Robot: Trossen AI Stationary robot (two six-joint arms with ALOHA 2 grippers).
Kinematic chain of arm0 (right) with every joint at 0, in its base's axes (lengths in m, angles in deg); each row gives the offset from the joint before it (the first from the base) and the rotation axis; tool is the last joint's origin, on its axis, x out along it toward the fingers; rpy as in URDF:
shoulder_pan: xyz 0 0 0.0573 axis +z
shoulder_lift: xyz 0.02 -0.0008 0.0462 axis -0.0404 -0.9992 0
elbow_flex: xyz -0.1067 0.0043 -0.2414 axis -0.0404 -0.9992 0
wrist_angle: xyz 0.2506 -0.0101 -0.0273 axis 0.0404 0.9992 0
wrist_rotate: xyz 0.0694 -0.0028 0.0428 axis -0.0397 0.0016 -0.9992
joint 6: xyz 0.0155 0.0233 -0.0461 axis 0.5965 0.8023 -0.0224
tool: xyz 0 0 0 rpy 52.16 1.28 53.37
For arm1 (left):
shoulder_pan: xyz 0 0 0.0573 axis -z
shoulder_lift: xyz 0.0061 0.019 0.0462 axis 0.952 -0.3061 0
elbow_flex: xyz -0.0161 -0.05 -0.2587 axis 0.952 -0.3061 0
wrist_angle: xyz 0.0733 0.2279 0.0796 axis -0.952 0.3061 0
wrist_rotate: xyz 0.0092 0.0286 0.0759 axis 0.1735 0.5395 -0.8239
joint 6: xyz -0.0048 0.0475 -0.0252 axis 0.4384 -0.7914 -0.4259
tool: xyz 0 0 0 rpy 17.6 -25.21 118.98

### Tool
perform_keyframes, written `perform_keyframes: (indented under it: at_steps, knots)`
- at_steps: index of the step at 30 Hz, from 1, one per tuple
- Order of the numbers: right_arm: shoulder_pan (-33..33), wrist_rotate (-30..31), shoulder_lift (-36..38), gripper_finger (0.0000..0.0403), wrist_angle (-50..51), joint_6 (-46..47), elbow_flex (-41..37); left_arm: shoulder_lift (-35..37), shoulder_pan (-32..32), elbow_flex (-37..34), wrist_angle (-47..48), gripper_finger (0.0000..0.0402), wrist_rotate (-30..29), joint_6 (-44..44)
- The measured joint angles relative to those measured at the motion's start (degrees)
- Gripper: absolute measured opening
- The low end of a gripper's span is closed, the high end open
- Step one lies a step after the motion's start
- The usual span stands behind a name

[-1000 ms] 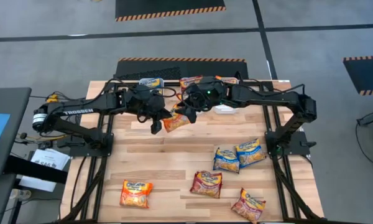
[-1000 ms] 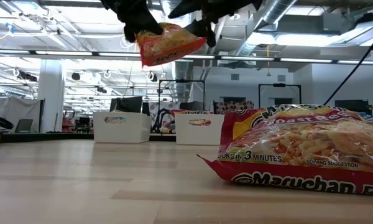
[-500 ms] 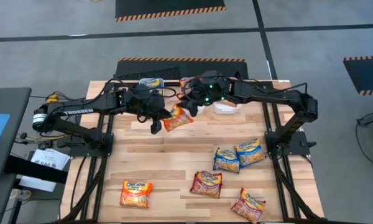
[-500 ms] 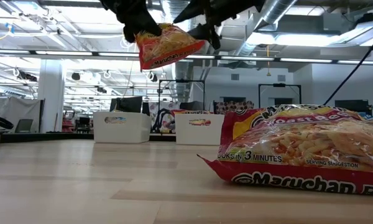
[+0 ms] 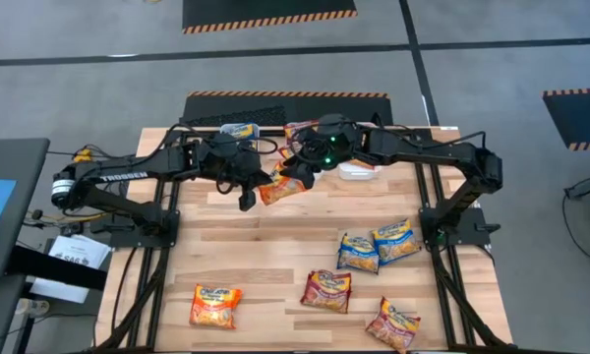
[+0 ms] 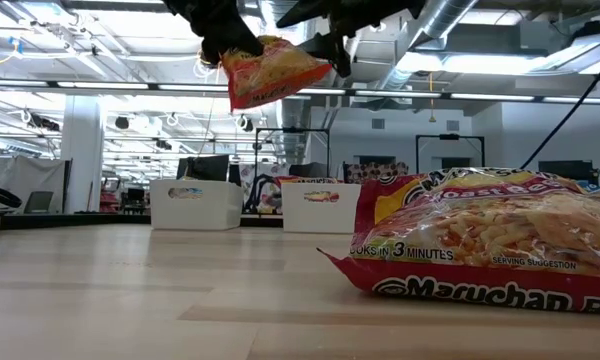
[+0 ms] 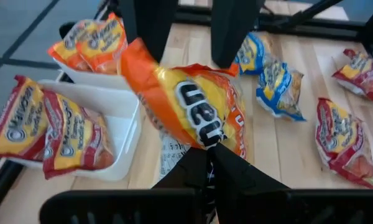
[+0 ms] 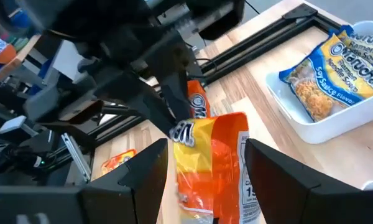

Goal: Sort Maruchan noodles
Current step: Put the orange noodle pack into the right white bin

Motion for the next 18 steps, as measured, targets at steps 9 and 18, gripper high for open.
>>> perform_keyframes:
  at_steps: [9, 18]
  knots:
    - [-0.62, 2.86, 0.02, 0.0240, 0.77, -0.15, 0.00, 0.00, 0.00, 0.00, -0.75, 0.0000, 0.34, 0.00]
    - [-1.17, -3.14, -1.08, 0.0240, 0.73, 1.52, -0.02, 0.00, 0.02, 0.00, -1.05, 0.0000, -0.81, -0.66]
